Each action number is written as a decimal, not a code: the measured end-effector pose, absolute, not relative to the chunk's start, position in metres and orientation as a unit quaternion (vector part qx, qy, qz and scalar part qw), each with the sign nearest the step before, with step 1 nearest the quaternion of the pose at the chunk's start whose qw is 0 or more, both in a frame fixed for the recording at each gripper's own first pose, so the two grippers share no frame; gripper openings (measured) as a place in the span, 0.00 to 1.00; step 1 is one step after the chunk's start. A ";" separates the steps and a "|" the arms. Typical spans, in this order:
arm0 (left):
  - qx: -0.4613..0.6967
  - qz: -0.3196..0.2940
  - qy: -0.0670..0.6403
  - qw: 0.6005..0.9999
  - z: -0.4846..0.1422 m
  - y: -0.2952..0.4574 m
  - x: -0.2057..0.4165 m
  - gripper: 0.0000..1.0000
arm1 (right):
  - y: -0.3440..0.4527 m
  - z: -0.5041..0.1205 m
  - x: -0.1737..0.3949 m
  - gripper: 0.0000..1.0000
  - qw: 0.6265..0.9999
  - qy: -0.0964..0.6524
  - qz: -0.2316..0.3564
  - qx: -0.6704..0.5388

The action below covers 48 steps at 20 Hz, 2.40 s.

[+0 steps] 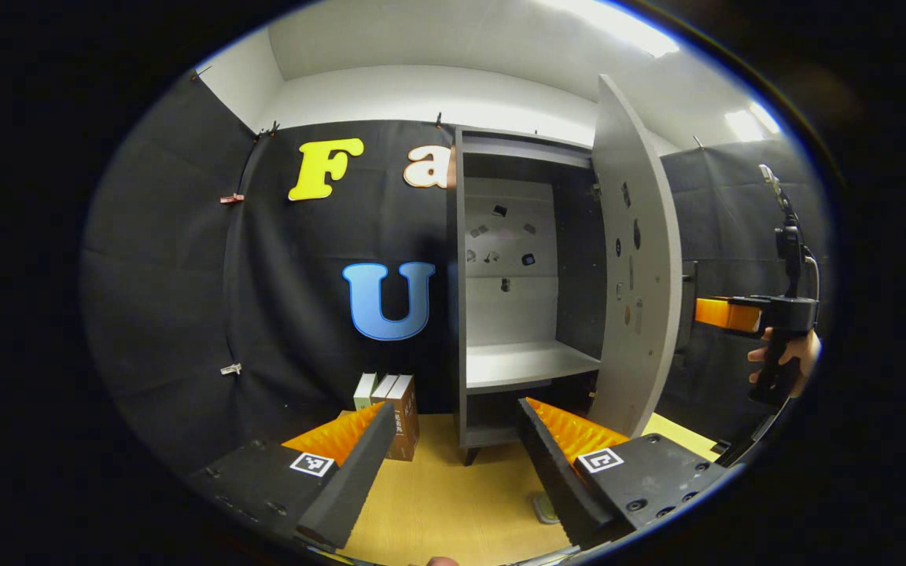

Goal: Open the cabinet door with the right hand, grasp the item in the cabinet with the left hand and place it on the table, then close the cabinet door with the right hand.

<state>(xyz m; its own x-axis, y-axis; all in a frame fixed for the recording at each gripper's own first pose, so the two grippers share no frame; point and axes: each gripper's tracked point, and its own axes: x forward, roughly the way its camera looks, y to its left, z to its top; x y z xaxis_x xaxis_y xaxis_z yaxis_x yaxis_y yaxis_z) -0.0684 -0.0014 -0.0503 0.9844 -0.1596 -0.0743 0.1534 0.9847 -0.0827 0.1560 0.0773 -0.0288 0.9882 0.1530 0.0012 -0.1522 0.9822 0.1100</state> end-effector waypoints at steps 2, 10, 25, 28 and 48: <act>-0.042 -0.076 0.038 0.996 -0.049 0.000 -0.068 0.96 | 0.105 -0.033 0.155 0.95 0.992 0.015 0.113 0.059; -0.049 -0.067 0.031 0.996 -0.043 0.005 -0.073 0.96 | 0.150 -0.044 0.140 0.98 0.983 0.033 0.175 0.044; -0.051 -0.060 0.008 0.997 -0.021 0.003 -0.072 0.96 | 0.151 -0.025 0.124 0.98 0.988 0.003 0.150 0.047; -0.046 -0.056 0.002 0.997 -0.013 0.003 -0.068 0.96 | 0.142 -0.023 0.122 0.98 0.990 0.000 0.137 0.045; -0.040 -0.049 -0.004 0.998 -0.003 -0.019 -0.053 0.96 | 0.095 -0.024 0.116 0.98 0.998 -0.013 0.062 0.022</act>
<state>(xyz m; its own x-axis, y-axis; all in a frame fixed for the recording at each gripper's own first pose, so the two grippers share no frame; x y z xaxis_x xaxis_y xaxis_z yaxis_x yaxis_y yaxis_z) -0.0529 -0.0195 -0.0025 0.9952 -0.0969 0.0122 0.0975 0.9921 -0.0787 0.1156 0.0953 -0.0242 0.9919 0.1238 0.0285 -0.1249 0.9913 0.0419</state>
